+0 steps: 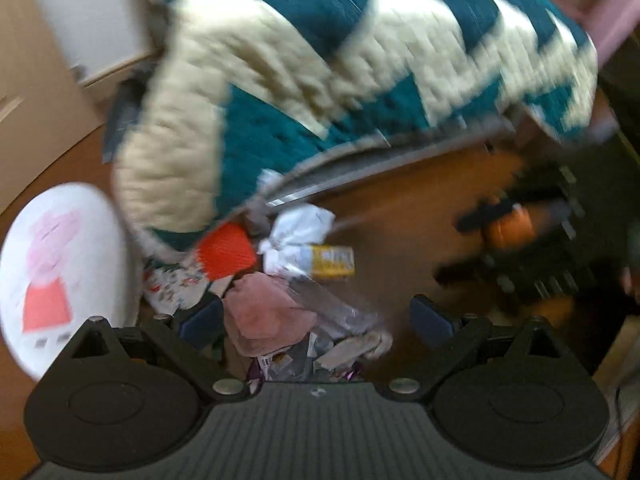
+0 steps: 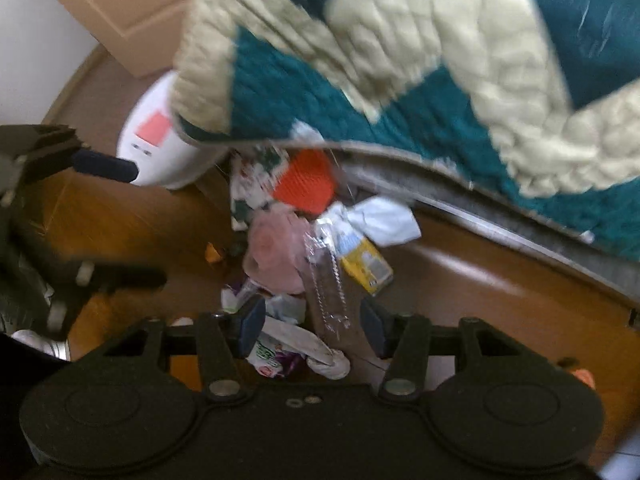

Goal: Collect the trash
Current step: 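Lower both tools back to the trash pile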

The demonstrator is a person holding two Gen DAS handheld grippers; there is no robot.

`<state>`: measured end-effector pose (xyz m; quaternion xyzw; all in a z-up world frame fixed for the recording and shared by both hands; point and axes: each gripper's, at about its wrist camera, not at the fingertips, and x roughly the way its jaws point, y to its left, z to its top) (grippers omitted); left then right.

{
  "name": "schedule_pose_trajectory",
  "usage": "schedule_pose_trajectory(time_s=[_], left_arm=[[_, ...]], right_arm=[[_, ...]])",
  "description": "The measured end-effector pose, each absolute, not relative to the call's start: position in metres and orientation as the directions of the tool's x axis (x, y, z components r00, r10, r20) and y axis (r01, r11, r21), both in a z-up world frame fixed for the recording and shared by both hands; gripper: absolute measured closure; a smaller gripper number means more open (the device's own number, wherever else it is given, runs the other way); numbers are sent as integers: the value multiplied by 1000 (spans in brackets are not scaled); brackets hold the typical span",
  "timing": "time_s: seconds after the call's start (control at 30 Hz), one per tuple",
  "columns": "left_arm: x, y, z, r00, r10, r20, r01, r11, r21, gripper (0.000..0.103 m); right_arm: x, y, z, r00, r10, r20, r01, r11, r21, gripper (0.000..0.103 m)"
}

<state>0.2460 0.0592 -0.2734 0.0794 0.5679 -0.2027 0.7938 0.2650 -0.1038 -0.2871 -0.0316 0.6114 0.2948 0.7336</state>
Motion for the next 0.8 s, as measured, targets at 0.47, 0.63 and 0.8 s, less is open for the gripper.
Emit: schedule_pose_trajectory(time_s=[0.47, 0.63, 0.8], left_arm=[[189, -13, -409, 200, -234, -951, 848, 528, 49, 3], [188, -21, -439, 157, -250, -955, 850, 526, 3, 3], [194, -24, -464, 152, -234, -960, 834, 551, -3, 4]], right_arm=[[298, -80, -416, -126, 354, -927, -490, 790, 368, 52], [303, -66, -455, -156, 331, -931, -489, 793, 364, 53], [304, -53, -475, -162, 317, -935, -521, 777, 354, 55]])
